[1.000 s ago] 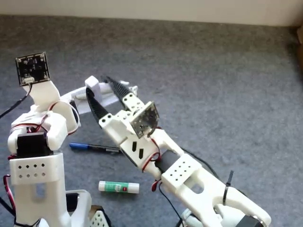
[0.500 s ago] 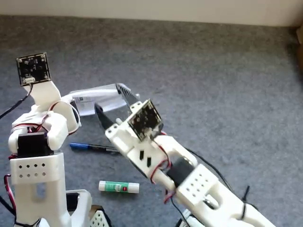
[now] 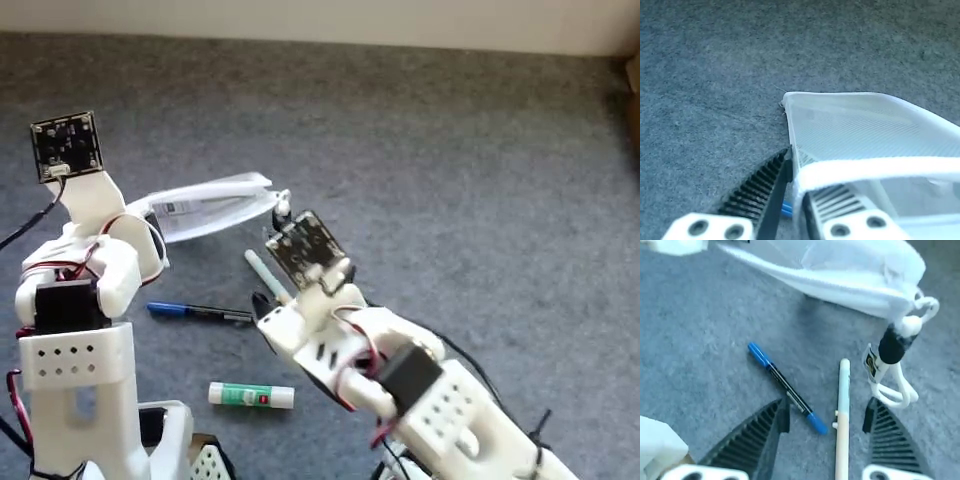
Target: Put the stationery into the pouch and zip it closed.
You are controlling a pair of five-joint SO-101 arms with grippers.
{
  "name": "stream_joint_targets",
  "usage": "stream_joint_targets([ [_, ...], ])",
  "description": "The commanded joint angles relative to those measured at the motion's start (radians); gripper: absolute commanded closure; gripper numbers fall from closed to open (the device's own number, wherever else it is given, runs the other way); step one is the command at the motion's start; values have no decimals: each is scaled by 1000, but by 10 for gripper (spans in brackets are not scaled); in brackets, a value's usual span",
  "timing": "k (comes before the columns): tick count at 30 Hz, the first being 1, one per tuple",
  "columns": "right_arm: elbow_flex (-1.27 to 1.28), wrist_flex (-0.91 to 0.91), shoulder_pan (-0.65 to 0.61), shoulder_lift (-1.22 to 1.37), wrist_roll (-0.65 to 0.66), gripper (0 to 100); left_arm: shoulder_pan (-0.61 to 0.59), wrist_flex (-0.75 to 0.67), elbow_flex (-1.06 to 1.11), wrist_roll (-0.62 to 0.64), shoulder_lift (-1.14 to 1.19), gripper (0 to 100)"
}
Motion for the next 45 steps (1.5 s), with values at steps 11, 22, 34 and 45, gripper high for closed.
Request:
stream_joint_targets([
  [11,-205,-223,65,671,-14,766,-16,-15,-33,11,1,993],
  [22,-344,-223,111,891,-14,766,-84,-29,-31,17,2,993],
  [34,-179,-219,116,467,-15,767,-94,-157,45,17,2,993],
  [45,-84,-223,116,344,-14,767,-243,-176,42,64,-5,993],
])
